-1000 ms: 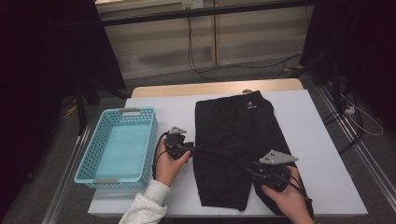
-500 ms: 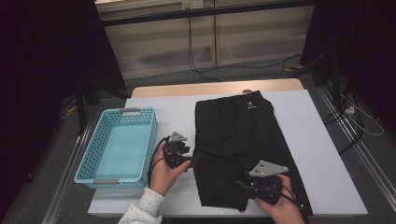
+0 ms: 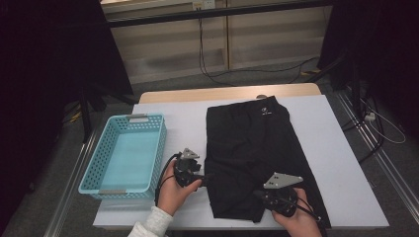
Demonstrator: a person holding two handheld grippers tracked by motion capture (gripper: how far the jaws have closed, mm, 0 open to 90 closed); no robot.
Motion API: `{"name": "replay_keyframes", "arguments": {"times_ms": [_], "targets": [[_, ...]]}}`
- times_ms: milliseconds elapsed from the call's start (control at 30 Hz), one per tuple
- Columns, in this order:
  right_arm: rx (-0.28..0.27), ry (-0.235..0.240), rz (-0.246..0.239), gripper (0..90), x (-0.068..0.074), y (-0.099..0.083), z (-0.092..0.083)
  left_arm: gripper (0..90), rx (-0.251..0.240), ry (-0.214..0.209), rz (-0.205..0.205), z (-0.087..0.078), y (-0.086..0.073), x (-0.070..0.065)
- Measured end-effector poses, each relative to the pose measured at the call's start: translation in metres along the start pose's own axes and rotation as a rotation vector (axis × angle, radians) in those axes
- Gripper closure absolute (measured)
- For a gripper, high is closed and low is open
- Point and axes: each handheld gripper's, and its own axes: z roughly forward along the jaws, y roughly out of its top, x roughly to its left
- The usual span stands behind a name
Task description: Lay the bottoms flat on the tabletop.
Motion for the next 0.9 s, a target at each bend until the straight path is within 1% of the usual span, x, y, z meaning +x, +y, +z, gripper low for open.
{"name": "replay_keyframes", "arguments": {"times_ms": [33,67,100,200,267,300,367,400,533,567,600,633,700,733,767,867,900], "targets": [[-0.001,-0.007,0.005,90.0,0.000,0.000,-0.002,37.4,-0.007,0.011,0.009,0.000,0.000,0.000],[-0.004,-0.018,0.006,90.0,-0.001,0.000,-0.004,40.8,-0.006,0.024,0.020,0.000,0.000,0.001],[-0.004,-0.020,0.003,90.0,-0.001,0.001,-0.007,42.6,-0.005,0.019,0.017,0.000,0.000,0.001],[-0.022,-0.017,0.006,90.0,-0.004,-0.001,-0.014,41.3,-0.007,0.017,0.009,0.001,0.000,0.000],[-0.031,-0.010,0.028,90.0,-0.007,-0.004,-0.016,42.0,-0.016,0.011,-0.005,0.002,0.000,-0.002],[-0.031,-0.009,0.034,90.0,-0.008,-0.005,-0.017,44.1,-0.021,-0.001,-0.016,0.002,-0.001,-0.003],[-0.032,-0.008,0.048,90.0,-0.011,-0.008,-0.018,53.9,-0.017,-0.039,-0.029,0.003,-0.001,-0.003],[-0.032,-0.001,0.055,90.0,-0.012,-0.009,-0.020,56.9,-0.016,-0.043,-0.033,0.003,-0.001,-0.004],[-0.041,0.002,0.051,90.0,-0.013,-0.010,-0.021,75.6,0.003,-0.044,-0.027,0.004,0.000,-0.005],[-0.041,0.003,0.045,90.0,-0.012,-0.010,-0.020,80.6,0.014,-0.053,-0.025,0.005,0.001,-0.005],[-0.036,0.006,0.041,90.0,-0.012,-0.010,-0.019,85.9,0.011,-0.058,-0.035,0.006,0.001,-0.006],[-0.030,0.007,0.040,90.0,-0.011,-0.010,-0.018,89.1,0.012,-0.062,-0.041,0.007,0.001,-0.006],[-0.027,0.012,0.032,90.0,-0.010,-0.010,-0.015,90.0,0.023,-0.068,-0.046,0.007,0.004,-0.005],[-0.029,0.013,0.030,90.0,-0.009,-0.010,-0.015,90.0,0.012,-0.080,-0.057,0.005,0.005,-0.004],[-0.030,0.011,0.028,90.0,-0.009,-0.009,-0.015,90.0,-0.010,-0.084,-0.070,0.003,0.006,-0.001],[-0.048,0.008,0.018,90.0,-0.011,-0.008,-0.017,90.0,-0.070,-0.064,-0.102,-0.006,0.009,0.011],[-0.048,0.001,0.009,90.0,-0.012,-0.007,-0.018,90.0,-0.078,-0.064,-0.113,-0.009,0.008,0.014]]}}
